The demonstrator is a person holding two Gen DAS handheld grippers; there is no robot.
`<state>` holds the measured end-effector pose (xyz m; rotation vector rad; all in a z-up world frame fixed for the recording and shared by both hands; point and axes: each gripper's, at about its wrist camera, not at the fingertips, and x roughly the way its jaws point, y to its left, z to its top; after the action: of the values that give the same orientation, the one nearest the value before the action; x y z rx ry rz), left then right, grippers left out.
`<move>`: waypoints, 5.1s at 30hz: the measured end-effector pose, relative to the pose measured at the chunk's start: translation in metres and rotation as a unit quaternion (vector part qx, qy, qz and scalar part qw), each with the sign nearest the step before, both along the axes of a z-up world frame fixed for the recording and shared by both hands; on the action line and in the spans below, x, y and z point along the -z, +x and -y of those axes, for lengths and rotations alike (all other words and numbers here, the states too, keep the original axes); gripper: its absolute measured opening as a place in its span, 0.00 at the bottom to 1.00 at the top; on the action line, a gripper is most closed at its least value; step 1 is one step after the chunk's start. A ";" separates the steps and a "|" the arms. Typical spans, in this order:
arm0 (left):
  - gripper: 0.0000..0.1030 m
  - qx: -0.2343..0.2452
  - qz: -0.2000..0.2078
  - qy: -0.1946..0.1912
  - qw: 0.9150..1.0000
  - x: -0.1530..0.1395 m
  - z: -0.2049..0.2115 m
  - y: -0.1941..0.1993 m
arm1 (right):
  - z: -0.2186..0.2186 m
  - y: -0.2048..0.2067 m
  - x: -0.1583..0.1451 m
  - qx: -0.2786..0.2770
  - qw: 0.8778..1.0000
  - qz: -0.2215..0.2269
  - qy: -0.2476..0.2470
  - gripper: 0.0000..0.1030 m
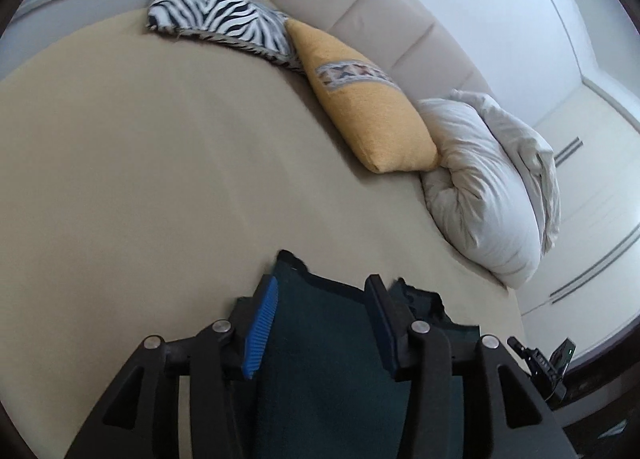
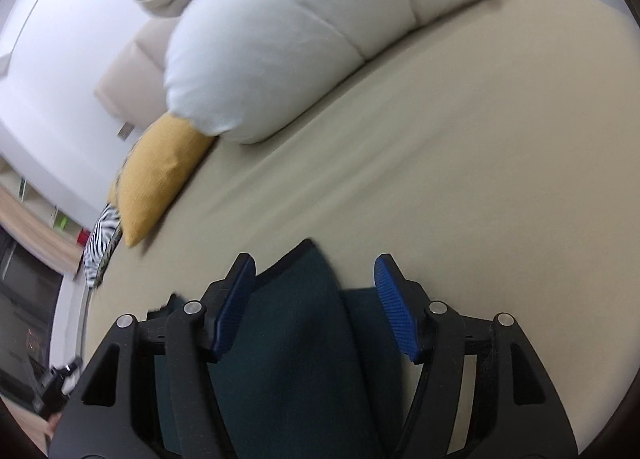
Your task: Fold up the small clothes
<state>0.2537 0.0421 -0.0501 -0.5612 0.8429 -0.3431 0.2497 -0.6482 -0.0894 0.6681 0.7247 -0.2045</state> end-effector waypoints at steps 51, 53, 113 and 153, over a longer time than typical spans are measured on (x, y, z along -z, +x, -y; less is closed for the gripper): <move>0.47 0.075 0.004 0.211 0.975 0.066 0.061 -0.142 | -0.214 -0.120 0.047 -0.280 0.943 0.000 0.180 0.25; 0.40 0.075 0.007 0.191 0.979 0.068 0.045 -0.145 | -0.226 -0.110 0.068 -0.284 0.944 -0.036 0.163 0.22; 0.14 0.083 -0.100 -0.144 0.981 0.071 -0.014 -0.087 | -0.289 -0.008 0.069 -0.283 0.926 -0.001 0.251 0.36; 0.66 0.230 -0.019 -0.037 0.972 0.011 0.168 -0.112 | -0.117 -0.028 0.031 -0.215 0.961 -0.075 0.155 0.12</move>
<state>0.1417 -0.1255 -0.0610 -0.4367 0.9987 -0.7911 0.2221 -0.5316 -0.1206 0.7788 1.0425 0.2668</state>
